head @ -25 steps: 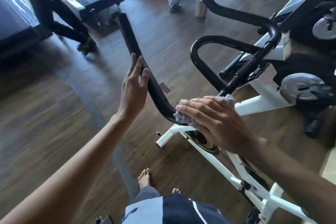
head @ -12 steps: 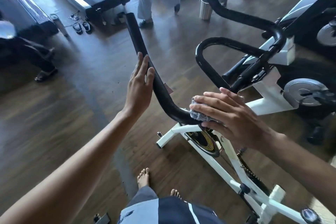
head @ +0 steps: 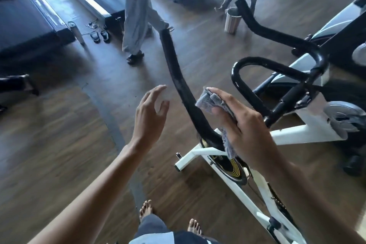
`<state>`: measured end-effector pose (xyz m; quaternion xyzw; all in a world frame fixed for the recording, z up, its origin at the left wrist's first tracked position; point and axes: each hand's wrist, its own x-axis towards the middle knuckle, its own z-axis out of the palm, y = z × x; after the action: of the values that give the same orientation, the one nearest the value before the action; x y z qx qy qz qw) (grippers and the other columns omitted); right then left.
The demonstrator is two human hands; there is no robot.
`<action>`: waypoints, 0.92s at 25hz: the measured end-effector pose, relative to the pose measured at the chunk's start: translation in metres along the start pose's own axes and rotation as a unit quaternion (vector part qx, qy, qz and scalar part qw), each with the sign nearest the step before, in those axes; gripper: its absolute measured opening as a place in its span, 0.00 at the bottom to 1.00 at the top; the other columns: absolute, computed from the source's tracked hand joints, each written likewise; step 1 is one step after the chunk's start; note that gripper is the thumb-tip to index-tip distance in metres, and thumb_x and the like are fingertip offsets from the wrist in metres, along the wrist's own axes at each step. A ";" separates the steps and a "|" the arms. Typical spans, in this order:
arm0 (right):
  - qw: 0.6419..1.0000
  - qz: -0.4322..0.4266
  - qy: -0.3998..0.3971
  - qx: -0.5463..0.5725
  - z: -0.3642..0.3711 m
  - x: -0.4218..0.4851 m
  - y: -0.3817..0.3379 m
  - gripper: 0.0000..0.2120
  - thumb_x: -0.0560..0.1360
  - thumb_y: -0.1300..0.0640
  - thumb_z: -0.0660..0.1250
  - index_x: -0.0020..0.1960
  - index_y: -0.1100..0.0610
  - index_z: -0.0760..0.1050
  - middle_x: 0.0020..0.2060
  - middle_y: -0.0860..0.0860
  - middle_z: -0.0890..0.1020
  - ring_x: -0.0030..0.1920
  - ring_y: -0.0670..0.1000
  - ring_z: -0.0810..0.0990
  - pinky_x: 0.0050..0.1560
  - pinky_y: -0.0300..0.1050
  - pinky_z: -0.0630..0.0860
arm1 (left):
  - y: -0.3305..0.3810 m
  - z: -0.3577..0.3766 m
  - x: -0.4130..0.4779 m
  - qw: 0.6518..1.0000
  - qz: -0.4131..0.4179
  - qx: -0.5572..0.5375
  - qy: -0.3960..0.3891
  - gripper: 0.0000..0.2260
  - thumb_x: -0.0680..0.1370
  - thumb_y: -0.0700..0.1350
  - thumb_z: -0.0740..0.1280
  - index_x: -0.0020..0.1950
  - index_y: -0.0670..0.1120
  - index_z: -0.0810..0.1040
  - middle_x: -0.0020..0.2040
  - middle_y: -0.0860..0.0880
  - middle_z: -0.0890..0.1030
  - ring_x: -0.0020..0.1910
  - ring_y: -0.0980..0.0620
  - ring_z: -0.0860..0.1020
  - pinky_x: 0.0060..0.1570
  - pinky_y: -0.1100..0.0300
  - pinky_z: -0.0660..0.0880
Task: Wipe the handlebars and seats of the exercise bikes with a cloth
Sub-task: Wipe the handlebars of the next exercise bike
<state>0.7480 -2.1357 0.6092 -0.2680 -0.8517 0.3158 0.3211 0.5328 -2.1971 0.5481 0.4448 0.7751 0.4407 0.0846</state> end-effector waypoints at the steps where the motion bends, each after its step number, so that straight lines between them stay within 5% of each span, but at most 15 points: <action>1: 1.000 0.005 -0.010 0.011 0.014 0.012 -0.012 0.19 0.83 0.52 0.61 0.73 0.53 0.71 0.55 0.39 0.79 0.52 0.28 0.77 0.54 0.26 0.73 | -0.010 -0.011 0.001 1.000 -0.009 -0.001 -0.002 0.17 0.80 0.41 0.67 0.68 0.49 0.76 0.66 0.51 0.78 0.61 0.60 0.73 0.61 0.68 0.65; 5: 0.997 0.039 -0.051 0.049 0.095 0.066 -0.044 0.17 0.83 0.52 0.61 0.71 0.52 0.72 0.47 0.40 0.80 0.43 0.28 0.77 0.46 0.22 0.68 | -0.062 -0.068 0.016 0.999 -0.044 0.005 0.016 0.16 0.78 0.39 0.68 0.66 0.49 0.79 0.63 0.52 0.80 0.62 0.57 0.75 0.60 0.75 0.63; 11: 0.977 0.159 -0.039 0.136 0.234 0.127 -0.066 0.15 0.83 0.54 0.63 0.69 0.51 0.75 0.58 0.45 0.83 0.59 0.42 0.79 0.61 0.36 0.72 | -0.158 -0.164 0.058 0.997 -0.070 0.029 -0.008 0.16 0.78 0.39 0.68 0.65 0.48 0.79 0.63 0.51 0.80 0.63 0.56 0.76 0.62 0.75 0.62; 14: 0.961 0.216 -0.018 0.171 0.282 0.156 -0.072 0.14 0.83 0.56 0.62 0.67 0.52 0.76 0.52 0.44 0.83 0.51 0.38 0.81 0.51 0.32 0.74 | -0.195 -0.193 0.090 0.996 -0.067 0.035 -0.044 0.16 0.78 0.40 0.68 0.66 0.47 0.78 0.64 0.51 0.80 0.65 0.55 0.76 0.64 0.73 0.63; 23: 0.937 0.291 0.095 0.170 0.331 0.271 -0.028 0.16 0.84 0.54 0.60 0.70 0.55 0.73 0.59 0.47 0.82 0.61 0.43 0.79 0.64 0.35 0.72 | -0.239 -0.158 0.244 0.988 0.013 0.033 -0.149 0.16 0.79 0.42 0.68 0.66 0.49 0.78 0.63 0.52 0.80 0.64 0.53 0.77 0.64 0.65 0.68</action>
<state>0.3279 -2.0963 0.5351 -0.4740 -0.6356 0.5087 0.3354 0.1588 -2.1584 0.5250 0.5179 0.7624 0.3443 0.1791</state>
